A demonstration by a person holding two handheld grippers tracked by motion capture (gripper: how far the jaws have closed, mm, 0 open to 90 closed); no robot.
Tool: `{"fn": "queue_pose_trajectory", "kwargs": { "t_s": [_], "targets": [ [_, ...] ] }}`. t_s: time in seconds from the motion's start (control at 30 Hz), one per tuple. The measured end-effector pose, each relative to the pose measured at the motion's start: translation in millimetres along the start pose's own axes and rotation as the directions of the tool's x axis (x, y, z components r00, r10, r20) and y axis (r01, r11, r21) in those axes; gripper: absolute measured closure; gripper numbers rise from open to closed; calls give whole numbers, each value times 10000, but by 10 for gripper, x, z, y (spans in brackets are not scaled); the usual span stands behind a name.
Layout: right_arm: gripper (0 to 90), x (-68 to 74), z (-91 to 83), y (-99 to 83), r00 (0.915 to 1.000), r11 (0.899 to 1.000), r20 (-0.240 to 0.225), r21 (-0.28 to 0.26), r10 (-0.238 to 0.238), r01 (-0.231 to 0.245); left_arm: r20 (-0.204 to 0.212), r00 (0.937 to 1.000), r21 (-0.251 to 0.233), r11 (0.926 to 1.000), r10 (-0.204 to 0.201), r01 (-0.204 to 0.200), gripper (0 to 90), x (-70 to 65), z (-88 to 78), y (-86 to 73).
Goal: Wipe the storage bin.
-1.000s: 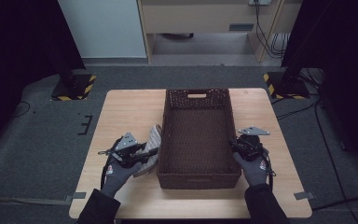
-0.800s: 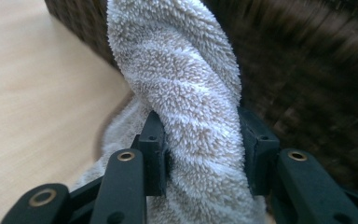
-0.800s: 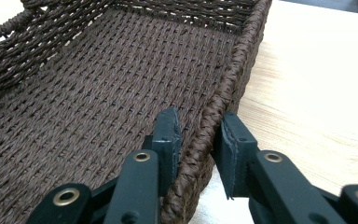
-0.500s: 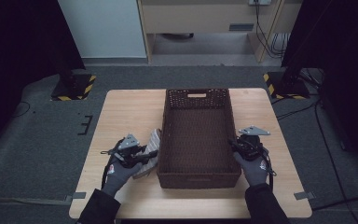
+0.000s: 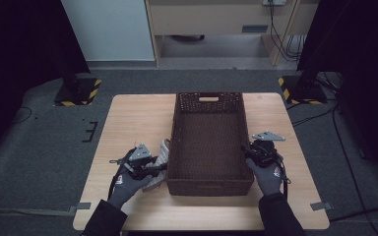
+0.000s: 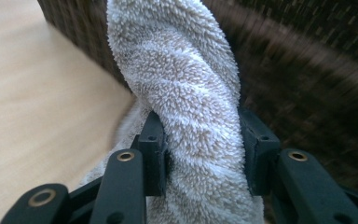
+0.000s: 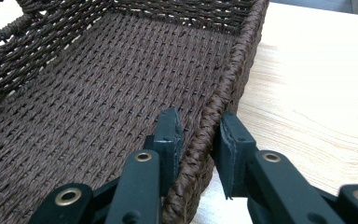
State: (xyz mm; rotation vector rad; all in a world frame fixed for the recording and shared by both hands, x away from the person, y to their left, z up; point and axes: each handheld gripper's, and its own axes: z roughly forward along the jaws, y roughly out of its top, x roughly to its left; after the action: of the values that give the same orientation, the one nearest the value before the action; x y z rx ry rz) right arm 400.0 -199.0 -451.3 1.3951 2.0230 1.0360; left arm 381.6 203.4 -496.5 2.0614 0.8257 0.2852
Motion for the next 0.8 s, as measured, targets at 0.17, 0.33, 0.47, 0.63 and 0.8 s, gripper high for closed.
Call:
{"fn": "queue_pose_trajectory", "kwargs": {
  "t_s": [0.17, 0.33, 0.47, 0.63, 0.8],
  "targets": [
    [712, -9, 1, 0, 10000, 10000, -13, -2, 34, -34, -72, 9996, -48, 9996, -269, 269, 582, 18, -3, -25],
    [713, -12, 2, -3, 10000, 10000, -27, -51, 71, -72, -156, 9974, -1263, 9897, -697, 671, 581, 34, -274, 66],
    [718, -4, 8, 3, 9999, 9999, 23, -46, 133, -132, 22, 9991, -2090, 9770, -433, 428, 581, -53, -484, 175],
    [716, -20, 33, 19, 9999, 9998, 18, -68, 172, -172, 178, 9998, -1821, 9832, -54, 86, 580, -116, -441, 155],
    [713, -37, 41, 20, 9999, 9998, -10, -107, 153, -153, 155, 9998, -1215, 9925, -77, 95, 582, -101, -318, 74]
  ]
}}
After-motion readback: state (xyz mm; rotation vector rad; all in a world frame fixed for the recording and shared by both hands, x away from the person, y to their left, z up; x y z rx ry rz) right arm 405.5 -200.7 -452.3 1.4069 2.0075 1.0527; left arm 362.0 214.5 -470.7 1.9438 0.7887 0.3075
